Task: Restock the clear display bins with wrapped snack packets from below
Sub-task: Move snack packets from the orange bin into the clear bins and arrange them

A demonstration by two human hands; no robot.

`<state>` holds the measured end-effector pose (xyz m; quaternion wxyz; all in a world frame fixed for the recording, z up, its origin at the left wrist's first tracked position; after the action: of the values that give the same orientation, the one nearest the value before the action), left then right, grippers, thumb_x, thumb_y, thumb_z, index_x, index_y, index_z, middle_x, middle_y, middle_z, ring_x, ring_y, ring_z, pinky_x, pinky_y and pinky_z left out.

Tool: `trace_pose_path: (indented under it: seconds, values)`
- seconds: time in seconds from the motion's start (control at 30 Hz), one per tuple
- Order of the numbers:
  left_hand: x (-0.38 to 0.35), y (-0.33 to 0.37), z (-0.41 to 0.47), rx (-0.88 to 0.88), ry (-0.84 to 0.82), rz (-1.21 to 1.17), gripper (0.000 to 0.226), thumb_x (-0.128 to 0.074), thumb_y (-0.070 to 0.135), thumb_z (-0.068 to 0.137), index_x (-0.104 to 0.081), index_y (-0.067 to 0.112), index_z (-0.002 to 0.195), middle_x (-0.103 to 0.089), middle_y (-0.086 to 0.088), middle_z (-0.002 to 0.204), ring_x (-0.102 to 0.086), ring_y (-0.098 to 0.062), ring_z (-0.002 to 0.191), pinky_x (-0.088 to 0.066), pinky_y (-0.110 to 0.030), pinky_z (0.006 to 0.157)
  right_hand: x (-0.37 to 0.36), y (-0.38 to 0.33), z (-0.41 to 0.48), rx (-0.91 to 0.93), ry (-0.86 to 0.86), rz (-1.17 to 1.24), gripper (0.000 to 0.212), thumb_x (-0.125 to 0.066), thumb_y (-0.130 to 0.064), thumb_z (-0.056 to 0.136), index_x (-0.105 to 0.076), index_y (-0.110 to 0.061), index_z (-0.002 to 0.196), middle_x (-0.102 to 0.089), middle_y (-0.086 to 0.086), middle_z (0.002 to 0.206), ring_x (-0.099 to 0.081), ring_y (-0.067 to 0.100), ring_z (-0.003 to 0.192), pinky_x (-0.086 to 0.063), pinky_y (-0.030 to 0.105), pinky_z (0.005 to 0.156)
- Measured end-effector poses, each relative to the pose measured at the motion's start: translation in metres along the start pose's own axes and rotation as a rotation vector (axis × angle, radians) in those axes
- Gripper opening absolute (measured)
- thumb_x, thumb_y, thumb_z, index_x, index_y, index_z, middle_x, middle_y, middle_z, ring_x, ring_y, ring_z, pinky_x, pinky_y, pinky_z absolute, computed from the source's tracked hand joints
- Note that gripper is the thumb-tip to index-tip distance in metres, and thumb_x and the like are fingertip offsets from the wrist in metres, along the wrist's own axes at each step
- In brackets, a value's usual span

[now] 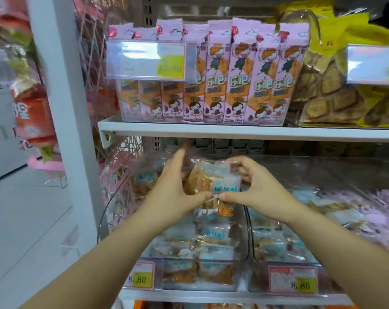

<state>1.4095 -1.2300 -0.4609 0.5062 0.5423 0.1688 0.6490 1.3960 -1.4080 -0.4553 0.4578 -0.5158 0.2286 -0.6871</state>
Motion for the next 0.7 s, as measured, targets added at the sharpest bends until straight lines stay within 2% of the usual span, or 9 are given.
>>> trace_pose_path:
  seconds: [0.13,0.2,0.23,0.3,0.37,0.4,0.5,0.63,0.7]
  values:
    - [-0.006,-0.001,0.028,0.010,0.122,0.218,0.067,-0.070,0.043,0.081,-0.038,0.020,0.135,-0.057,0.007,0.123,-0.055,-0.011,0.107,-0.048,-0.032,0.092,0.009,0.010,0.019,0.016,0.144,-0.062,0.055,-0.082,-0.019,0.070,-0.052,-0.027,0.115,-0.059,-0.015,0.109,-0.059,0.001,0.102,-0.049,0.020,0.089]
    - [-0.010,0.002,0.042,-0.033,0.150,0.429,0.059,-0.061,0.050,0.085,-0.040,0.022,0.133,-0.065,-0.002,0.109,-0.060,-0.022,0.102,-0.048,-0.039,0.090,0.013,0.018,0.029,0.007,0.181,-0.060,0.055,-0.081,-0.020,0.071,-0.049,-0.029,0.115,-0.057,-0.021,0.106,-0.058,0.000,0.099,-0.048,0.019,0.087]
    - [-0.012,0.003,0.048,-0.043,0.153,0.547,0.060,-0.056,0.053,0.088,-0.036,0.023,0.136,-0.064,-0.004,0.106,-0.060,-0.026,0.102,-0.047,-0.039,0.090,0.015,0.023,0.034,0.000,0.200,-0.059,0.056,-0.082,-0.021,0.071,-0.049,-0.029,0.116,-0.056,-0.023,0.107,-0.057,0.001,0.100,-0.046,0.019,0.087]
    - [-0.015,0.000,0.062,-0.059,0.162,0.700,0.059,-0.047,0.053,0.092,-0.029,0.025,0.140,-0.058,-0.006,0.120,-0.053,-0.028,0.114,-0.039,-0.039,0.095,0.018,0.031,0.045,-0.015,0.223,-0.021,0.056,-0.082,-0.021,0.069,-0.052,-0.028,0.115,-0.059,-0.020,0.107,-0.058,-0.001,0.099,-0.045,0.017,0.087]
    - [-0.021,-0.007,0.076,-0.063,0.121,0.743,0.058,-0.039,0.051,0.096,-0.021,0.027,0.145,-0.046,-0.004,0.141,-0.036,-0.025,0.134,-0.017,-0.047,0.113,0.019,0.035,0.057,0.009,0.219,0.085,0.046,-0.081,-0.008,0.069,-0.058,-0.026,0.104,-0.063,-0.018,0.099,-0.060,-0.006,0.091,-0.048,0.014,0.082]
    - [-0.025,-0.012,0.082,-0.052,0.082,0.754,0.062,-0.034,0.051,0.097,-0.013,0.026,0.150,-0.039,-0.002,0.148,-0.027,-0.023,0.140,-0.003,-0.054,0.115,0.019,0.039,0.063,0.018,0.210,0.126,0.045,-0.078,0.000,0.069,-0.058,-0.027,0.098,-0.063,-0.019,0.095,-0.061,-0.008,0.084,-0.050,0.011,0.078]
    - [-0.036,-0.029,0.098,0.023,-0.078,0.781,0.067,-0.022,0.051,0.099,0.006,0.022,0.152,-0.021,-0.002,0.158,-0.013,-0.024,0.147,0.015,-0.061,0.108,0.021,0.050,0.077,0.054,0.185,0.171,0.050,-0.074,0.012,0.068,-0.056,-0.021,0.100,-0.060,-0.016,0.096,-0.061,-0.015,0.079,-0.049,0.007,0.069]
    - [-0.040,-0.032,0.101,-0.048,-0.082,0.930,0.076,-0.024,0.061,0.095,0.005,0.021,0.152,-0.006,0.003,0.161,0.009,-0.021,0.147,0.026,-0.061,0.100,0.021,0.063,0.090,0.066,0.180,0.064,0.050,-0.082,-0.004,0.067,-0.058,-0.025,0.105,-0.064,-0.009,0.105,-0.061,0.001,0.098,-0.051,0.019,0.080]
    - [-0.039,-0.032,0.097,-0.071,0.004,0.898,0.087,-0.040,0.066,0.087,-0.004,0.021,0.151,-0.016,0.000,0.158,0.000,-0.021,0.148,0.016,-0.062,0.107,0.022,0.063,0.097,0.064,0.193,0.014,0.053,-0.084,-0.023,0.065,-0.059,-0.021,0.112,-0.065,-0.006,0.110,-0.061,0.007,0.104,-0.051,0.026,0.088]
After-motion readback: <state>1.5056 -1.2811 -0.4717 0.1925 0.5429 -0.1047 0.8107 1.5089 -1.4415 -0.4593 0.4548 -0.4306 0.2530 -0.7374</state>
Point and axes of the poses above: each hand's wrist, its own z-axis towards the middle knuckle, its own x-axis out of the back of the hand, y = z × x, the point moved 4 cm from there along z, towards the middle knuckle
